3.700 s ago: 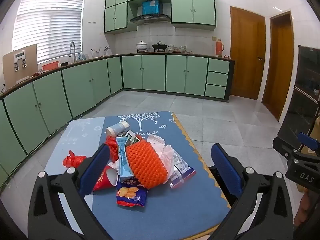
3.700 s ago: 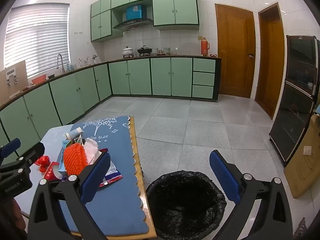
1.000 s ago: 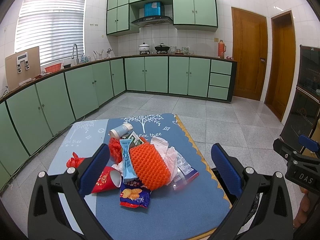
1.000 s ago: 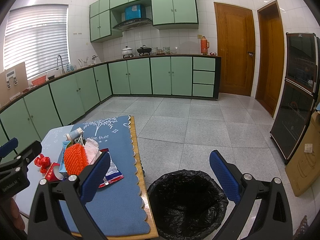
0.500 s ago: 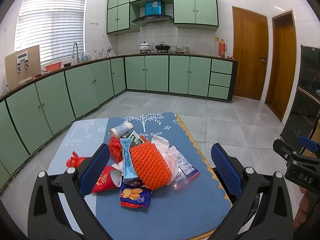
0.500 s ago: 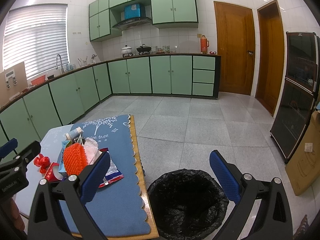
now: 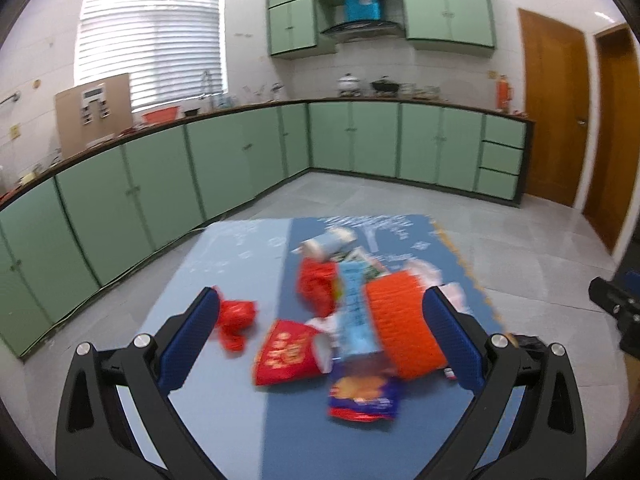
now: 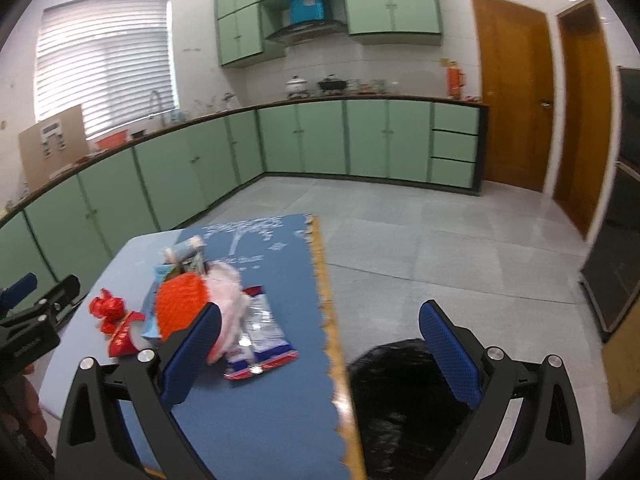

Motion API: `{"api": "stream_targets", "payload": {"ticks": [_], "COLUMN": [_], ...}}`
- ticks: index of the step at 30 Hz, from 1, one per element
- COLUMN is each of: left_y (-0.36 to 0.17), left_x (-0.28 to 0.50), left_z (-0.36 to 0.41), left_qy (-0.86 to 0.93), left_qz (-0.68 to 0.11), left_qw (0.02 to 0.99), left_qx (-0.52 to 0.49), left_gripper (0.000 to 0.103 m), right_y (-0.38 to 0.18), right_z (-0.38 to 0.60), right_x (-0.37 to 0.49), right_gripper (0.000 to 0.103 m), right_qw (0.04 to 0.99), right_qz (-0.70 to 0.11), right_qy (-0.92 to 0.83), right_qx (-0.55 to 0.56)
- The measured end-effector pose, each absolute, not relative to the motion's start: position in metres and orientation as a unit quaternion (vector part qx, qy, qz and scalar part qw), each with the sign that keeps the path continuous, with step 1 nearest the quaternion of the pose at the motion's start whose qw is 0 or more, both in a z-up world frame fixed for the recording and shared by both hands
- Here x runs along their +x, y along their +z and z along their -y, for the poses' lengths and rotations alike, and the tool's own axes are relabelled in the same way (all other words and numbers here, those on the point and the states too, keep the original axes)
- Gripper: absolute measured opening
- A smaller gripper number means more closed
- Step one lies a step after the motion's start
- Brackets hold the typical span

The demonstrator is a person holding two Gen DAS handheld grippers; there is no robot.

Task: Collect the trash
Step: 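Grasp the orange mesh net with the right gripper while the left grasps the red paper cup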

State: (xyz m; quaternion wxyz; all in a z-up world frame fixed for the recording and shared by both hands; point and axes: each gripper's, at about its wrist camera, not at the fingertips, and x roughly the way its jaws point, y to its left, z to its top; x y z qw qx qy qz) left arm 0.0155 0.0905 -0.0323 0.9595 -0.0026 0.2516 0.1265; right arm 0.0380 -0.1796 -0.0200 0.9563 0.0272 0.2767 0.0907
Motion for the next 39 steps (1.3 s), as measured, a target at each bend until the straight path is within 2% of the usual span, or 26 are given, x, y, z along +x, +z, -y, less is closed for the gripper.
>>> {"api": "stream_targets", "payload": {"ticks": [10, 18, 24, 26, 29, 39], "left_y": [-0.068, -0.090, -0.106, -0.111, -0.117, -0.142], "left_x": [0.023, 0.024, 0.033, 0.037, 0.046, 0.080], "left_z": [-0.145, -0.164, -0.164, -0.163, -0.157, -0.158], "left_qy": [0.176, 0.180, 0.163, 0.155, 0.143, 0.130], "left_qz": [-0.295, -0.326, -0.343, -0.349, -0.354, -0.383], "left_qw": [0.939, 0.927, 0.924, 0.922, 0.922, 0.913], "left_qx": [-0.020, -0.041, -0.054, -0.061, -0.063, -0.053], "left_gripper": [0.097, 0.095, 0.095, 0.095, 0.095, 0.095], "right_y": [-0.062, -0.096, -0.112, -0.114, -0.112, -0.090], "right_z": [0.088, 0.047, 0.037, 0.037, 0.040, 0.054], "right_x": [0.087, 0.114, 0.124, 0.124, 0.125, 0.119], "right_gripper": [0.079, 0.079, 0.053, 0.036, 0.021, 0.018], "right_qw": [0.924, 0.899, 0.880, 0.878, 0.878, 0.887], "right_qz": [-0.316, -0.360, -0.392, -0.393, -0.391, -0.367], "right_qy": [0.215, 0.246, 0.265, 0.269, 0.273, 0.279], "right_qx": [-0.015, -0.043, -0.049, -0.052, -0.049, -0.029]}}
